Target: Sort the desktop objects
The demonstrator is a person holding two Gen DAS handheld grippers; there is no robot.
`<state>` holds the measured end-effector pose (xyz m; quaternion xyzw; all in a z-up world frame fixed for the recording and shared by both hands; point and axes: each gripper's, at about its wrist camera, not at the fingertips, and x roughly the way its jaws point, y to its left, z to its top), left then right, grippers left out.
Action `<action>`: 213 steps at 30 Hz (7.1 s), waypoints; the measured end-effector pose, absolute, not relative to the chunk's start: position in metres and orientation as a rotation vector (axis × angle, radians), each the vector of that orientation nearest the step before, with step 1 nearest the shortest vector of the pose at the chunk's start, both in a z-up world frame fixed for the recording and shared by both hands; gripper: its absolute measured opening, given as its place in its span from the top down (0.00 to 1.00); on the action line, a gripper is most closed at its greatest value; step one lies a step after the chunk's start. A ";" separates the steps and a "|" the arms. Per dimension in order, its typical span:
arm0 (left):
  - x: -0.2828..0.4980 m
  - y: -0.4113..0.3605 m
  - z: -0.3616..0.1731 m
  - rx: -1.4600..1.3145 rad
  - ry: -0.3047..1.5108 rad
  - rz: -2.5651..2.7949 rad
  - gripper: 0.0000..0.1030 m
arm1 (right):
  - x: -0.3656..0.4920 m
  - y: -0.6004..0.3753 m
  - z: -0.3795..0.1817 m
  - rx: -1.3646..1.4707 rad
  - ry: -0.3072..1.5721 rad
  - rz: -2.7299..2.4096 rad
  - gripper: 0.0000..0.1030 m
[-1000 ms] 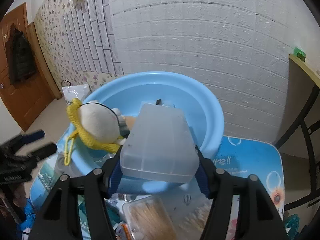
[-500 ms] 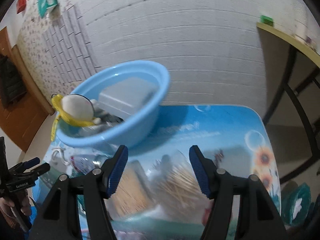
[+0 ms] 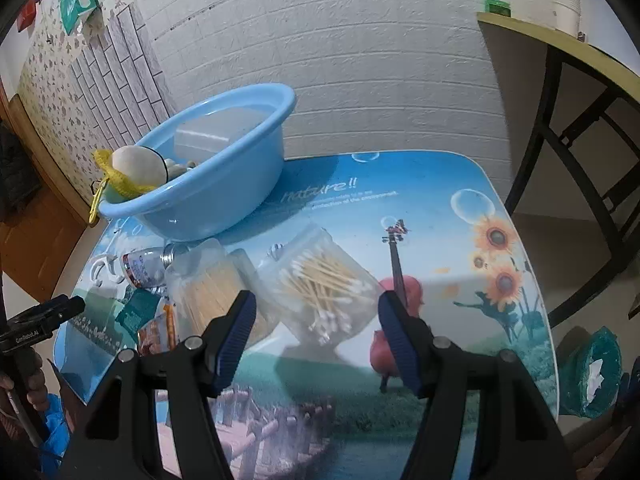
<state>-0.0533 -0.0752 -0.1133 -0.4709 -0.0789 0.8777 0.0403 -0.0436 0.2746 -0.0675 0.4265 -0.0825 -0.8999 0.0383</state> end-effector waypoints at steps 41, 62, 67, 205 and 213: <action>-0.123 -0.078 -0.136 -1.551 -0.143 2.751 0.16 | -0.084 0.279 -0.098 1.408 -0.055 -2.716 0.38; -0.112 -0.081 -0.130 -1.503 -0.151 2.732 0.68 | -0.083 0.257 -0.102 1.369 0.007 -2.618 0.81; -0.103 -0.086 -0.130 -1.521 -0.197 2.744 0.77 | -0.077 0.266 -0.100 1.367 -0.048 -2.645 0.85; -0.201 0.028 -0.048 -1.164 0.068 2.638 0.46 | -0.156 0.197 -0.023 0.991 0.047 -2.572 0.75; -0.200 0.022 -0.047 -1.145 0.035 2.628 0.45 | -0.168 0.182 -0.031 1.012 0.053 -2.548 0.75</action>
